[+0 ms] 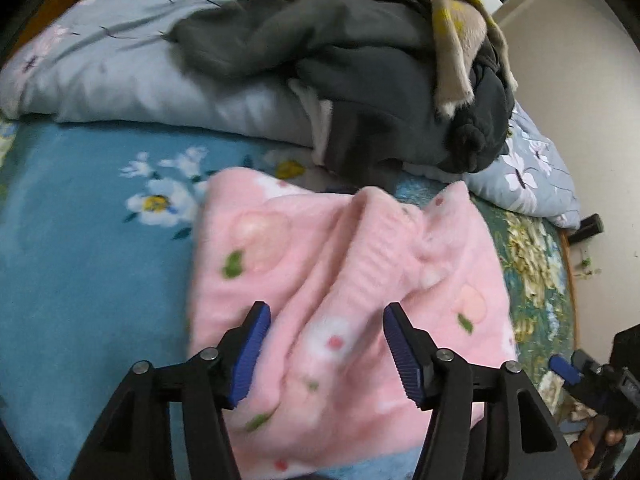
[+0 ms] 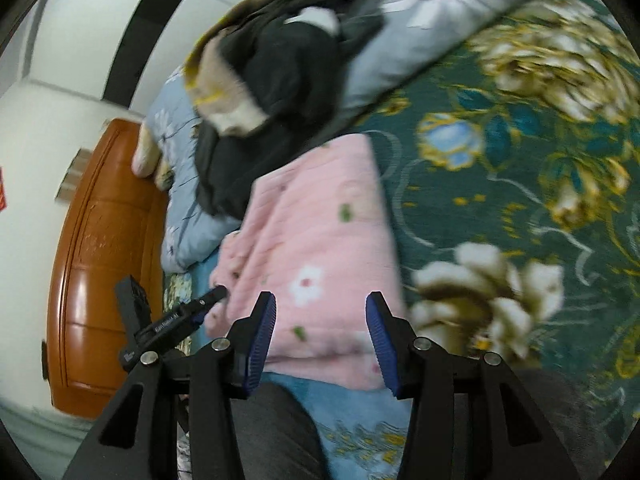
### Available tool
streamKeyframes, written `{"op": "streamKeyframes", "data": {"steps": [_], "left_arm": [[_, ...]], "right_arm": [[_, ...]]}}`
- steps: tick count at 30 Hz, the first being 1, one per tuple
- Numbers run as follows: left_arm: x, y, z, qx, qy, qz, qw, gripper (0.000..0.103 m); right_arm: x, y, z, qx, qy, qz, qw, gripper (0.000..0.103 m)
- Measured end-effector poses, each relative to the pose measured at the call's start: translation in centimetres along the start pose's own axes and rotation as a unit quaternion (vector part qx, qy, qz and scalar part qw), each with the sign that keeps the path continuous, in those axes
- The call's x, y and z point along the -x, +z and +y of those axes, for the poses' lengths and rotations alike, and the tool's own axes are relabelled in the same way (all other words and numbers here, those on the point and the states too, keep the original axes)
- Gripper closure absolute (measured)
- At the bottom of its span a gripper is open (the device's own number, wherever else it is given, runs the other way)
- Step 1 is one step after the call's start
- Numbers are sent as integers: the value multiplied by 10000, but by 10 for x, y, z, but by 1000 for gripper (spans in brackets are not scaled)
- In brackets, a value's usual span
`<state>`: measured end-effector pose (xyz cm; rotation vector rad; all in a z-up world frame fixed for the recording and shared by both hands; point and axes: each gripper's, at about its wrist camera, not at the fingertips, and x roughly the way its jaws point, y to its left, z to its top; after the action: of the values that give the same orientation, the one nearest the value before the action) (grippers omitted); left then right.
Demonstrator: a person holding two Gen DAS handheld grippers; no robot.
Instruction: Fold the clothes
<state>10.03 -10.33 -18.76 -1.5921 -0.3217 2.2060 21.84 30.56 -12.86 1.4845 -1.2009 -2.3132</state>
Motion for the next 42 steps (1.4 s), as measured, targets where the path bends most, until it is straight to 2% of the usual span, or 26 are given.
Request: {"op": "streamKeyframes", "data": {"steps": [8,9,10,12,15,20,29,31,34,39,42], "left_arm": [[-31,8,-17,-105,48,317,9994,43],[-35,9,-19,-118,54,356,9993,52],[-36,8,-20,-167,123,348,9992,64],[-35,5,-23,-304,329,279,9986,77],[-22,4,-26,-357,279,44,9990,88],[15,8,-15,-295,133,-399,9987,88],[6,-15,47,251,496,-164,9983,86],[2,-15,50,341,477,-154,9982,84],[-3,-9,44,215,662,-89,9975,83],[-6,-6,44,183,742,-14,9971,81],[-7,-8,51,328,624,-4,9975,80]], "right_arm": [[1,2,-19,-492,44,75,9987,55],[-3,1,-19,-524,68,104,9985,55],[-5,1,-17,-514,79,136,9986,55],[-9,-2,-14,-468,96,204,9987,55],[-14,-4,-10,-406,111,276,9987,55],[-14,-4,-14,-460,115,283,9985,55],[-28,-8,-13,-413,88,506,9978,55],[-32,-6,-5,-271,67,539,9982,55],[-41,-1,16,47,57,563,9984,55],[-65,-4,65,1043,146,720,9918,55],[-82,-12,56,1013,16,870,9910,55]]}}
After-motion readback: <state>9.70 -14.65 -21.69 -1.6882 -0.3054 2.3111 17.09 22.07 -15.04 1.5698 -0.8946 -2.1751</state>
